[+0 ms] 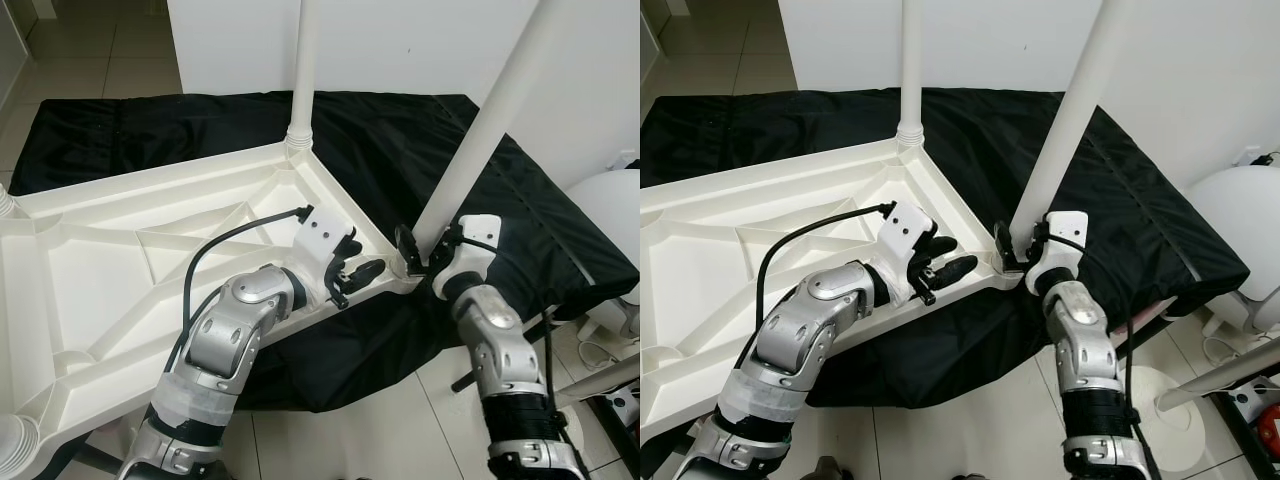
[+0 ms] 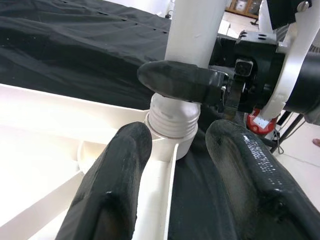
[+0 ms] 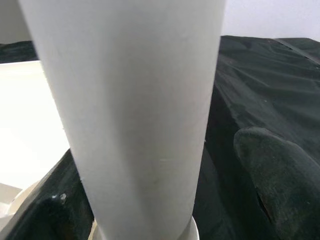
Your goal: Building children table
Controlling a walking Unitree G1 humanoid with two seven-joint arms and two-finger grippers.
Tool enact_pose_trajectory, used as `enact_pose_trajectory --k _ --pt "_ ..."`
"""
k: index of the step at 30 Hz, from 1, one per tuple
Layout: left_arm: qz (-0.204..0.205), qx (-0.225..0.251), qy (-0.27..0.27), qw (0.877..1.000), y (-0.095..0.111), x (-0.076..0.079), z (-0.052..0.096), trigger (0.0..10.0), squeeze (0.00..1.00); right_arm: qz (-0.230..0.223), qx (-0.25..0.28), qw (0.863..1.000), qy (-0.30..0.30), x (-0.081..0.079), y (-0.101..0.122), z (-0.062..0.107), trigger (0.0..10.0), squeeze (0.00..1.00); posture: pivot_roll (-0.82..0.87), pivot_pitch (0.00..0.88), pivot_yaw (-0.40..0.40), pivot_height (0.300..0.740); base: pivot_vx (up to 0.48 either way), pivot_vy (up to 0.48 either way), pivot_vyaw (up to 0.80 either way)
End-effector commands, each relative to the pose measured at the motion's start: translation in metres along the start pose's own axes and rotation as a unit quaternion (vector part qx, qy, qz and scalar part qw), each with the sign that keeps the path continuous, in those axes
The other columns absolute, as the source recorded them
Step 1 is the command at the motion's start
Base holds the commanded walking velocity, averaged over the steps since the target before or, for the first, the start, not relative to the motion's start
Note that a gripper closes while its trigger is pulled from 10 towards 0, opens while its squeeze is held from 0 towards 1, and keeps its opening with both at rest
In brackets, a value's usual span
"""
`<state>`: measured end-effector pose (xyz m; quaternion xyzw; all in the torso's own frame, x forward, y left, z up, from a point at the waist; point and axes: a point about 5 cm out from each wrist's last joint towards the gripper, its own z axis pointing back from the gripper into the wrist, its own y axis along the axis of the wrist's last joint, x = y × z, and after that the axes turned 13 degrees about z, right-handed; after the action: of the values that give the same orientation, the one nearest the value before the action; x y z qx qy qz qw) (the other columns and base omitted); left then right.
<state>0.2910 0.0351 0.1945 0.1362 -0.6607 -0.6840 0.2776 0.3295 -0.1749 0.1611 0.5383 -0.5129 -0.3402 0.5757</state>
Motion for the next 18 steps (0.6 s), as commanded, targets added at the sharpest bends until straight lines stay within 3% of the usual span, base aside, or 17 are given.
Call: enact_pose_trajectory --k 1,10,13,14,15,18 --pt "-0.009 0.002 0.018 1.000 0.002 0.000 -0.004 10.0 0.00 0.018 0.008 0.999 0.045 0.003 0.001 -0.003 10.0 0.00 0.01 0.061 -0.054 0.740 0.000 0.000 0.00" --pt "-0.011 0.002 0.016 1.000 0.003 0.000 -0.006 10.0 0.00 0.043 0.007 0.994 0.095 0.006 -0.002 -0.006 10.0 0.00 0.01 0.063 -0.051 0.740 0.000 0.000 0.00" --pt "-0.012 0.003 0.016 1.000 0.004 -0.001 -0.006 10.0 0.00 0.073 -0.002 0.987 0.146 0.010 -0.008 -0.009 10.0 0.00 0.01 0.063 -0.051 0.740 0.000 0.000 0.00" --pt "-0.013 0.003 0.015 1.000 0.004 -0.001 -0.006 10.0 0.00 0.082 -0.010 0.983 0.164 0.013 -0.012 -0.009 0.7 0.00 0.01 0.063 -0.051 0.740 0.000 0.000 0.00" --pt "-0.013 0.004 0.015 1.000 0.005 -0.001 -0.006 10.0 0.00 0.088 -0.015 0.980 0.177 0.015 -0.014 -0.010 0.0 0.00 0.01 0.063 -0.044 0.740 0.000 0.000 0.00" --pt "-0.013 0.005 0.015 1.000 0.006 -0.001 -0.007 10.0 0.00 0.092 -0.019 0.978 0.186 0.017 -0.016 -0.010 0.0 0.00 0.01 0.063 -0.044 0.740 0.000 0.000 0.00"
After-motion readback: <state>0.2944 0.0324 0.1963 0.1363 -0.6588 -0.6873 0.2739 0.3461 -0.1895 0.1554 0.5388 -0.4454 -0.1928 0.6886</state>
